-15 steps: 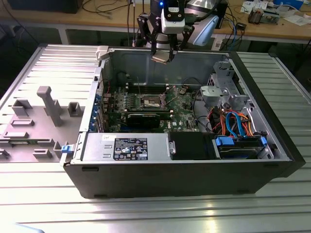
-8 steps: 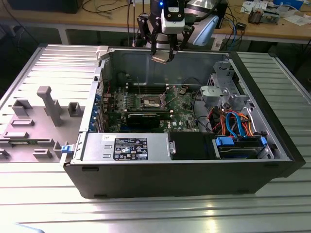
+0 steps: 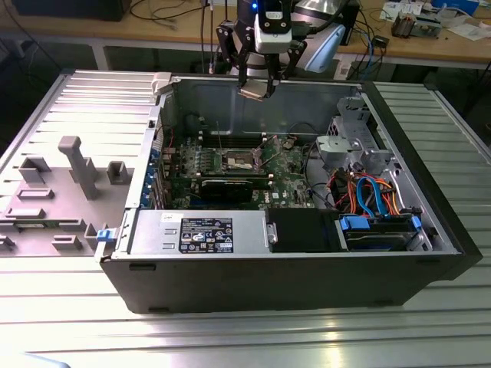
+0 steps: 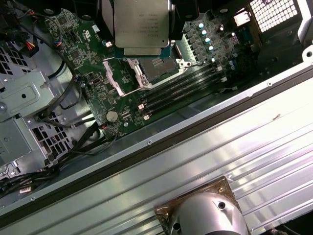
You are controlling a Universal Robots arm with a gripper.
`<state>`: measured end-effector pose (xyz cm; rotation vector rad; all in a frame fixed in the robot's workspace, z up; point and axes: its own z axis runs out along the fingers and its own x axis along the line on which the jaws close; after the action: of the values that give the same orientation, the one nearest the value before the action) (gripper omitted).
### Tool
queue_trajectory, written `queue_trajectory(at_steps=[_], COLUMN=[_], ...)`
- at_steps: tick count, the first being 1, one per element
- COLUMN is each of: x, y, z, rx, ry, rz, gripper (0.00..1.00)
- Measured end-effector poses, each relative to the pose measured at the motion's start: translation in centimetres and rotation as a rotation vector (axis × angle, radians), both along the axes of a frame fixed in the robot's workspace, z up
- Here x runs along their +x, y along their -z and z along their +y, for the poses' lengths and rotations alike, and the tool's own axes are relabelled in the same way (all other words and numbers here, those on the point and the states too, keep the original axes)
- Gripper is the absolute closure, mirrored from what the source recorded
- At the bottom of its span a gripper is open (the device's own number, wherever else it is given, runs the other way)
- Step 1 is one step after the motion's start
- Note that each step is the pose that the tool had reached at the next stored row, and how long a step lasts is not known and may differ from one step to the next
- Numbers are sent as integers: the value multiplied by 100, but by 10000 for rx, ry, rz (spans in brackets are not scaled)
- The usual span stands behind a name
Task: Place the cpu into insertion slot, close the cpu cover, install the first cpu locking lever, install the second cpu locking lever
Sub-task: 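Place the cpu into insertion slot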
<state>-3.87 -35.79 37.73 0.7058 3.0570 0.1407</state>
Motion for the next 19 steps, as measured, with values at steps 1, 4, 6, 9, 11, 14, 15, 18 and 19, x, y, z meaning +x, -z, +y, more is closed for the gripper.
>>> queue_trajectory(at_steps=[1,4,6,9,11,14,15,18,19], x=[0,0,0,0,-3,-15,-15,-16,-16], y=[0,0,1,5,6,7,7,6,6], z=[0,0,0,0,0,0,0,0,0], rx=[0,0,-2,-1,0,1,1,0,0], ry=[-1,47,264,605,757,800,799,801,801], rz=[0,0,1,0,1,-1,-1,0,0], gripper=[45,45,45,45,45,45,45,45,45])
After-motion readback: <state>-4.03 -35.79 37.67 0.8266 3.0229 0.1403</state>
